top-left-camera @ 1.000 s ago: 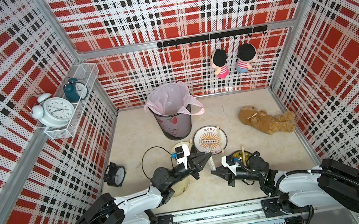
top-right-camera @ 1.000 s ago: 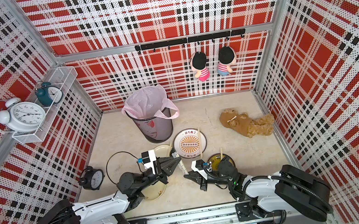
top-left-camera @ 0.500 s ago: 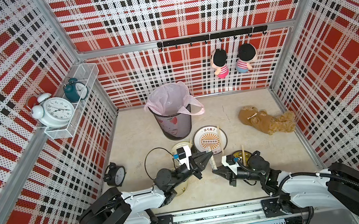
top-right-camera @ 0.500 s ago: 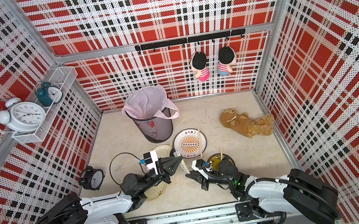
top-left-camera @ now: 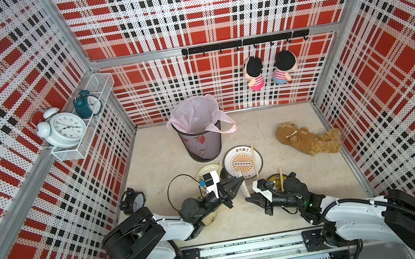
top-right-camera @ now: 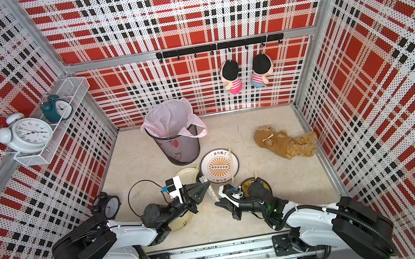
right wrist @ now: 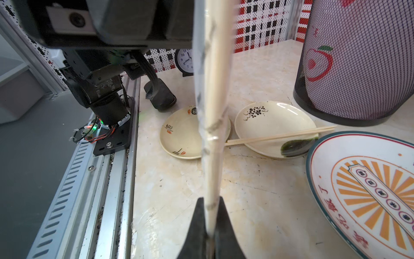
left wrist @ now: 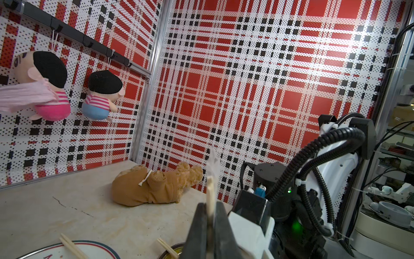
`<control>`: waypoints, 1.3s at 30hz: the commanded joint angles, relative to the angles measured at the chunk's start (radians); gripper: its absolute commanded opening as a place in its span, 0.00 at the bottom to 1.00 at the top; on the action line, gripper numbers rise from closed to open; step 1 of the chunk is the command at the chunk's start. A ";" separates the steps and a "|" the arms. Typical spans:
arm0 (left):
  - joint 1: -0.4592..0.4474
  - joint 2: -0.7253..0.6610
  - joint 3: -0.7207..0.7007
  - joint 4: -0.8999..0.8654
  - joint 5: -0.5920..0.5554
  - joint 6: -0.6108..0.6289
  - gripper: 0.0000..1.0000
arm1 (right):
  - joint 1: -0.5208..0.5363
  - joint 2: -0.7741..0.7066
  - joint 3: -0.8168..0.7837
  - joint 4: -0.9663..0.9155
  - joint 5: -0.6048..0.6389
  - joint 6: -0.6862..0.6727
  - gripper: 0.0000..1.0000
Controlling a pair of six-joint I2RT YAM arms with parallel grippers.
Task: Remove the packaging of disposable chopsticks
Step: Remove the packet bag from the disposable chopsticks.
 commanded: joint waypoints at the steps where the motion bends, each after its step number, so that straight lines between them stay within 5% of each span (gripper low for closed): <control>1: -0.001 0.048 -0.044 -0.101 0.114 -0.028 0.07 | 0.000 -0.064 0.120 0.219 -0.016 -0.051 0.00; 39: 0.004 0.107 -0.055 -0.124 0.145 -0.036 0.10 | 0.000 -0.169 0.161 0.170 -0.010 -0.082 0.00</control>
